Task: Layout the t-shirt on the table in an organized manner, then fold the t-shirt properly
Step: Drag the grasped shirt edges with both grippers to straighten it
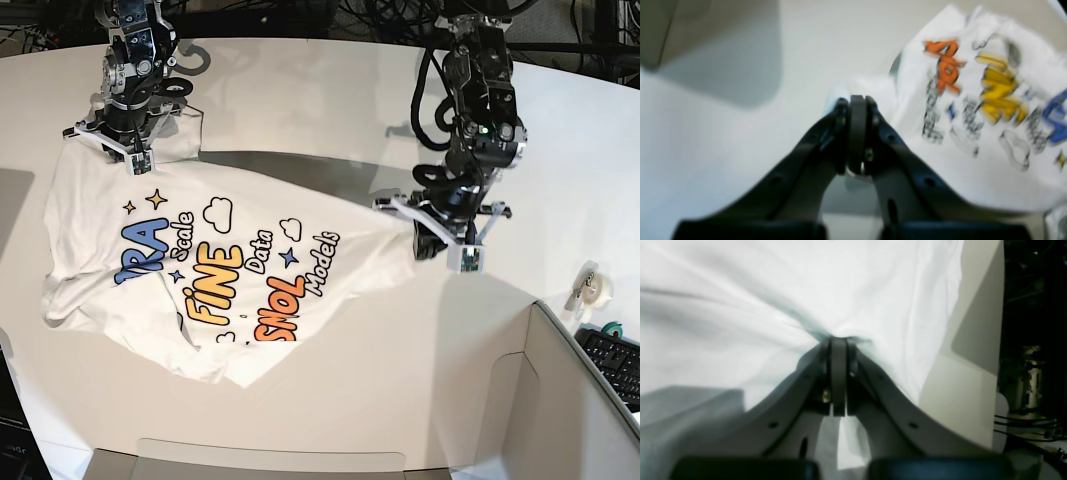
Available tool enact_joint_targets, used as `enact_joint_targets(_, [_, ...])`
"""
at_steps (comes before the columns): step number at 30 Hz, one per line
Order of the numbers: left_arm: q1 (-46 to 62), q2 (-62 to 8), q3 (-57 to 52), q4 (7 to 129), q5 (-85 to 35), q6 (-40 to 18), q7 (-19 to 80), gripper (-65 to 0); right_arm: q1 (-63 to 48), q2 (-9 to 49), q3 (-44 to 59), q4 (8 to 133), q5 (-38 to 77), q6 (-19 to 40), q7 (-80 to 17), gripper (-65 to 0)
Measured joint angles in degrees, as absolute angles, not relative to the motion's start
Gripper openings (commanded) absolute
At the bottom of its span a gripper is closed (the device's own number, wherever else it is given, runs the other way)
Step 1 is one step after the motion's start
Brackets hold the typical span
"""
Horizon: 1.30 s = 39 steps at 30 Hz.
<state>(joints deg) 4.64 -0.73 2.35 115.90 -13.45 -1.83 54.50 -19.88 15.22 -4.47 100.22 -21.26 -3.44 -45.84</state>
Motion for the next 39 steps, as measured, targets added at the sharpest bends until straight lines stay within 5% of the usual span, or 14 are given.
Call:
enact_joint_targets(19, [20.08, -0.97, 2.98, 115.72, -13.72, -2.33, 50.72, -63.7, -20.84, 27.18, -6.79, 99.98, -19.38, -2.11, -48.42, -65.0])
enact_joint_targets(25, [20.93, -4.21, 4.49, 115.72, -13.58, -1.78, 51.77, -43.4, -21.28, 29.15, -6.68, 102.74, -18.96, -1.78, -52.40, -65.0])
enact_joint_targets(31, [20.47, -5.56, 4.45, 115.72, -13.54, -1.89, 53.95, -42.6, -20.51, 29.10, -6.68, 109.03, -18.94, -1.72, -57.49, -45.3])
enact_joint_targets(39, [19.35, -9.80, 4.71, 116.77, -13.30, -1.69, 54.00, -42.3, -20.47, 28.36, -6.61, 114.37, -26.87, -1.89, -60.66, -43.1])
